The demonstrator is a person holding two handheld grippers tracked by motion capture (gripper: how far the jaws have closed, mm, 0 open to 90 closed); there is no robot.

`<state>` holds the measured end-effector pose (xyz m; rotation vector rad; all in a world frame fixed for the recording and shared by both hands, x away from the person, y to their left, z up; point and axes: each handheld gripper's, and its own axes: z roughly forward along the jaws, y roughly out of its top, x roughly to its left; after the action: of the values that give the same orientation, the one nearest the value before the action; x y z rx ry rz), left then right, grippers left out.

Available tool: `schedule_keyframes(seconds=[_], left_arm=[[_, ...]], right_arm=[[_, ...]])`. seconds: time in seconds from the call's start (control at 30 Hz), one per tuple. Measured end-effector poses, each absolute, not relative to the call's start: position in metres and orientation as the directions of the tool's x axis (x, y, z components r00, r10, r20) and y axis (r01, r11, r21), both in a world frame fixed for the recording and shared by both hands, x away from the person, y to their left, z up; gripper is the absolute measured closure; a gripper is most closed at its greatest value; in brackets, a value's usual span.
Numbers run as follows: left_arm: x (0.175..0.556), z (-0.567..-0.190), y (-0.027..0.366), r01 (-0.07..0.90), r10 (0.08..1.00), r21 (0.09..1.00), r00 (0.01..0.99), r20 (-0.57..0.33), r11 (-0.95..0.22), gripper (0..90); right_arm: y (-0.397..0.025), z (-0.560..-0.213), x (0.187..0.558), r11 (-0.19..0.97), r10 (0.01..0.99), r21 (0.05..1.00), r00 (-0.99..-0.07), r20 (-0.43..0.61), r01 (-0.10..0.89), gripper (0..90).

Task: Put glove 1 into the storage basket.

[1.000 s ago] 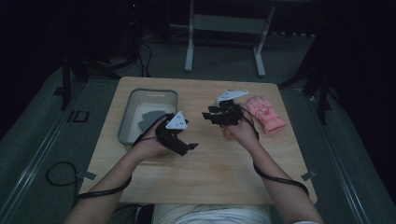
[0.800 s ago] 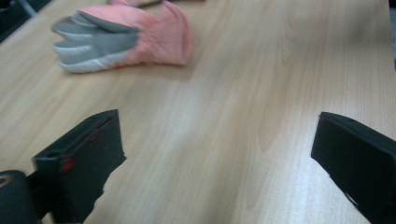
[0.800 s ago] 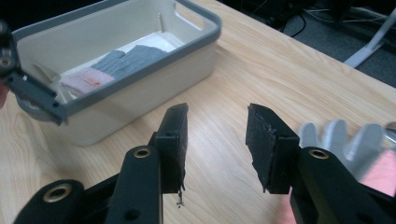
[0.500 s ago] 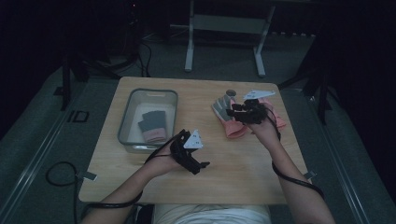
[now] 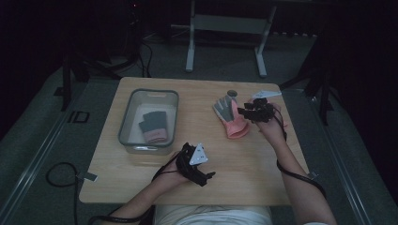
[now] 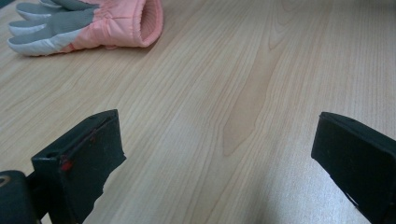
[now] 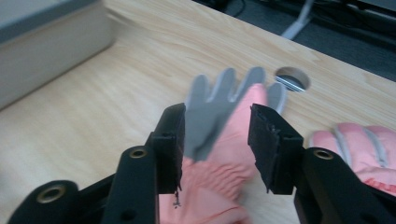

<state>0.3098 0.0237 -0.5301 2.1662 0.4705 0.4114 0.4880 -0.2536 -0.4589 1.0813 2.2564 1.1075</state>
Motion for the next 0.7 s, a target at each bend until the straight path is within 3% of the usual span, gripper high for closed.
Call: schedule_keyframes(seconds=[0.27, 0.5, 0.7], left_arm=[[0.303, -0.54, 0.024, 0.174, 0.499, 0.807, 0.851, 0.165, -0.564, 1.7], [0.299, -0.544, 0.028, 0.183, 0.526, 0.83, 0.837, 0.151, -0.528, 1.7], [0.299, -0.546, 0.028, 0.179, 0.517, 0.825, 0.842, 0.154, -0.537, 1.7]], right_arm=[[-0.249, -0.468, 0.513, 0.385, 0.809, 0.763, -0.587, -0.009, 0.519, 56.4], [-0.225, -0.481, 0.523, 0.443, 0.747, 0.752, -0.664, -0.009, 0.488, 59.4], [-0.209, -0.5, 0.529, 0.501, 0.754, 0.7, -0.653, -0.064, 0.51, 57.2]])
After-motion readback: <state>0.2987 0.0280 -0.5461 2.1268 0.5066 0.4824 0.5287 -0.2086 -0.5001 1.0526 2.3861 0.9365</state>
